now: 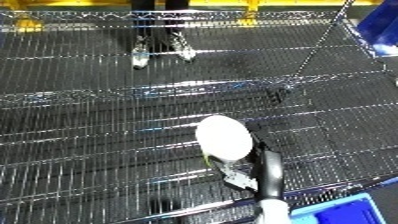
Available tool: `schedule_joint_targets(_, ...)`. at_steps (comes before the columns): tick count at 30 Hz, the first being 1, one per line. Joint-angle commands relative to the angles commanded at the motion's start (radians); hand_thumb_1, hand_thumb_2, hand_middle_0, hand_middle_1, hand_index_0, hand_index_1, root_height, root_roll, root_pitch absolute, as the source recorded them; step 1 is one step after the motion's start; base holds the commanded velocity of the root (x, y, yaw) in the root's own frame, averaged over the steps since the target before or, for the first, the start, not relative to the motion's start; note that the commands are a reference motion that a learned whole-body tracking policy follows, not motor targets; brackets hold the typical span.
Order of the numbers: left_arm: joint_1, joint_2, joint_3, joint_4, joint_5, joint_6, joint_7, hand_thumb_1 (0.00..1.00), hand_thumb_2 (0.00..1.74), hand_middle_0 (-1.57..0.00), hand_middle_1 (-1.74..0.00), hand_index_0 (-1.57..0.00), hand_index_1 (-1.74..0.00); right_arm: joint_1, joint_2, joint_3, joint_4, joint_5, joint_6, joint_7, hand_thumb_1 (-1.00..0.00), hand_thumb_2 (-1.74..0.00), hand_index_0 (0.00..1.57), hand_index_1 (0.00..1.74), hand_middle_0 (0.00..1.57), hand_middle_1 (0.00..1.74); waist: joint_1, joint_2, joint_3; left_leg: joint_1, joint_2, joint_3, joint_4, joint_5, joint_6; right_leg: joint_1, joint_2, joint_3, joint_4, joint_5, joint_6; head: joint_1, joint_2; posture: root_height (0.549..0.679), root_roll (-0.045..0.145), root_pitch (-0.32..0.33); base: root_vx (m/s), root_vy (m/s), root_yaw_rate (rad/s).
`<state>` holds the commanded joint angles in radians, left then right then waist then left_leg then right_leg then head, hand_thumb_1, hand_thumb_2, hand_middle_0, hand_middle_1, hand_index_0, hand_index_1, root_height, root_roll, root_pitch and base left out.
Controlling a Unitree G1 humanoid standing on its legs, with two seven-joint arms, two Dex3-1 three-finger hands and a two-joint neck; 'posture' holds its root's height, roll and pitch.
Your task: Pick up the object and place it into the box
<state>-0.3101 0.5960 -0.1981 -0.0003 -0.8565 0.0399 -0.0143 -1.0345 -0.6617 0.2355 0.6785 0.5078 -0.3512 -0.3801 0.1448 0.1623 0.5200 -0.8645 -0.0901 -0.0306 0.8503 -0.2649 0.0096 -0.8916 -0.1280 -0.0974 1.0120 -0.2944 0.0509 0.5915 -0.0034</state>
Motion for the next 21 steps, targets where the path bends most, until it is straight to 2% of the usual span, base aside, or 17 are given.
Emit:
schedule_joint_targets(7, 0.008, 0.003, 0.004, 0.012, 0.0, -0.013, -0.008, 1.0, 1.74, -1.57, -1.74, -1.57, -1.74, 0.025, 0.006, -0.004, -0.002, 0.018, -0.013, 0.013, -0.75, -1.3, 1.18, 1.3, 1.18, 1.3, -0.007, -0.01, 0.0, 0.046, 0.004, -0.003, -0.036, 0.011, -0.0042, 0.043, 0.0048, -0.003, -0.033, 0.009, -0.0015, 0.02, -0.019, 0.604, 0.039, 0.225, -0.05, 0.0, -0.018)
schedule_joint_targets(11, 0.025, -0.006, 0.005, 0.027, 0.008, -0.032, -0.011, 1.0, 1.74, -1.57, -1.74, -1.57, -1.74, 0.058, 0.003, -0.013, -0.042, -0.048, -0.016, -0.007, -0.75, -1.3, 1.18, 1.3, 1.18, 1.3, -0.02, -0.021, 0.0, 0.089, 0.013, -0.004, -0.071, 0.021, -0.0083, 0.083, 0.0122, -0.002, -0.063, 0.015, -0.0023, 0.006, -0.032, 0.609, 0.04, 0.209, -0.06, 0.025, -0.07)
schedule_joint_targets(14, 0.049, -0.019, 0.011, 0.035, 0.021, -0.055, -0.01, 1.0, 1.74, -1.57, -1.74, -1.57, -1.74, 0.106, -0.007, -0.027, -0.135, -0.112, 0.008, -0.039, -0.75, -1.3, 1.18, 1.3, 1.18, 1.3, -0.038, -0.034, 0.0, 0.136, 0.022, 0.0, -0.109, 0.033, -0.0136, 0.13, 0.0218, -0.001, -0.096, 0.019, -0.0037, -0.001, -0.051, 0.615, 0.041, 0.191, -0.072, 0.029, -0.08)
schedule_joint_targets(21, 0.083, -0.027, 0.032, 0.046, 0.027, -0.075, -0.027, 1.0, 1.74, -1.57, -1.74, -1.57, -1.74, 0.202, -0.01, -0.072, -0.272, -0.144, 0.041, -0.054, -0.75, -1.3, 1.18, 1.3, 1.18, 1.3, -0.065, -0.052, 0.0, 0.202, 0.036, 0.005, -0.16, 0.048, -0.0213, 0.194, 0.0287, 0.004, -0.139, 0.026, -0.0031, 0.007, -0.052, 0.623, 0.044, 0.163, -0.074, 0.015, -0.056)
